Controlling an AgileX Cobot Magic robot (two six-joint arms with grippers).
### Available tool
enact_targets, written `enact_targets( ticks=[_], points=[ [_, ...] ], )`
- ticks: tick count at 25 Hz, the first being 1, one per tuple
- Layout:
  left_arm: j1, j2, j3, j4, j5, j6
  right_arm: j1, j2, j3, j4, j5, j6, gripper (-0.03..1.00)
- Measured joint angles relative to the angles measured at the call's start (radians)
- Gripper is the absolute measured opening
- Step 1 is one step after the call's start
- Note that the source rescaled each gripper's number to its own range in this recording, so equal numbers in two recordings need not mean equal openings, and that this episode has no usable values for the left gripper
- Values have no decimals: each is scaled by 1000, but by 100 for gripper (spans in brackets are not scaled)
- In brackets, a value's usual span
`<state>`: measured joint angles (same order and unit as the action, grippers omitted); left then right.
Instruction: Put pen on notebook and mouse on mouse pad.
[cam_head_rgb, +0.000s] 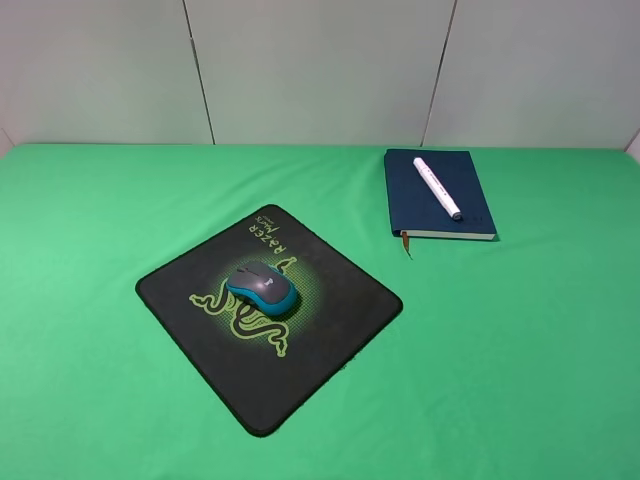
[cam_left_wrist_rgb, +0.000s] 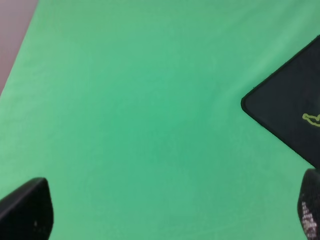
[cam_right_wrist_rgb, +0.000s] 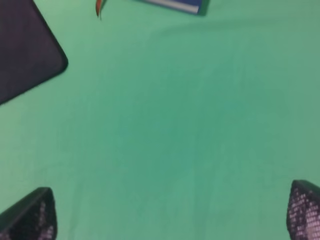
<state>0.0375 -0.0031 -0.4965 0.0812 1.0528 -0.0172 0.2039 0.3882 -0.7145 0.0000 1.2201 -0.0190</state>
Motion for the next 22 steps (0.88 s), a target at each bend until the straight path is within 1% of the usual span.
enact_targets(
  ticks=[2,6,10,13,17,22],
  points=[
    [0,0,0,0,0,0,-32,-78,29,0,1,0,100],
    [0,0,0,0,0,0,-127,-217,83,0,-8,0,100],
    [0,0,0,0,0,0,-214,-319,148,0,-69,0,100],
    [0,0,0,0,0,0,-260,-368,181,6,-106,1,100],
    [0,0,0,0,0,0,-292,-392,183,10,-143,2,100],
    [0,0,0,0,0,0,-295,-393,211,11,-176,3,100]
  ],
)
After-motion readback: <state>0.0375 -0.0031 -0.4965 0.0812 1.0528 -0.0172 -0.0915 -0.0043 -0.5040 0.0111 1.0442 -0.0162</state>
